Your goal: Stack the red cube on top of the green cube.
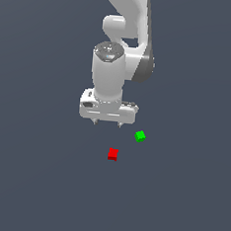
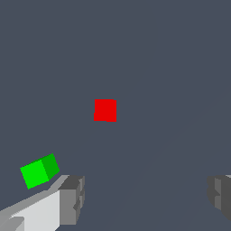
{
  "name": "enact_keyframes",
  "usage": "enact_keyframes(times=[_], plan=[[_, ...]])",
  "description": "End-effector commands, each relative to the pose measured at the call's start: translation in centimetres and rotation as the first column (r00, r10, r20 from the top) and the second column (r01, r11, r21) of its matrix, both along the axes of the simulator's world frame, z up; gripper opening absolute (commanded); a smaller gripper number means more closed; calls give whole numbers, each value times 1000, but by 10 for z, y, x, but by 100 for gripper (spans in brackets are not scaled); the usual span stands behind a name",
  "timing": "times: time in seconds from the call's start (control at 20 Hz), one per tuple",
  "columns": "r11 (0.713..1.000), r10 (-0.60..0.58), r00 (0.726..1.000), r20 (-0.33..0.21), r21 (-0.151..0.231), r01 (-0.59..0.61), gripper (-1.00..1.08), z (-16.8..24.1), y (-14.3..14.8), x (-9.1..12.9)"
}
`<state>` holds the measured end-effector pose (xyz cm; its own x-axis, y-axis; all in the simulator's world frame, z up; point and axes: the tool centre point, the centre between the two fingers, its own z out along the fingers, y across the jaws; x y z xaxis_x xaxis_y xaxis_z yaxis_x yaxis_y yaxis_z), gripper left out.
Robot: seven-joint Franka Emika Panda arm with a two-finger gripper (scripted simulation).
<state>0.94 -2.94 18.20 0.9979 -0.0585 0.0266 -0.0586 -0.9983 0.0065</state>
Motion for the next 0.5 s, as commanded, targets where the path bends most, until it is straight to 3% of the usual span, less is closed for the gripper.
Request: enact_keyframes(times=[0.0, 0.45], plan=[[1000, 0, 1000, 0, 0, 0, 100, 0, 0, 0], [1000, -6, 1000, -4, 1, 6, 100, -18, 6, 9]])
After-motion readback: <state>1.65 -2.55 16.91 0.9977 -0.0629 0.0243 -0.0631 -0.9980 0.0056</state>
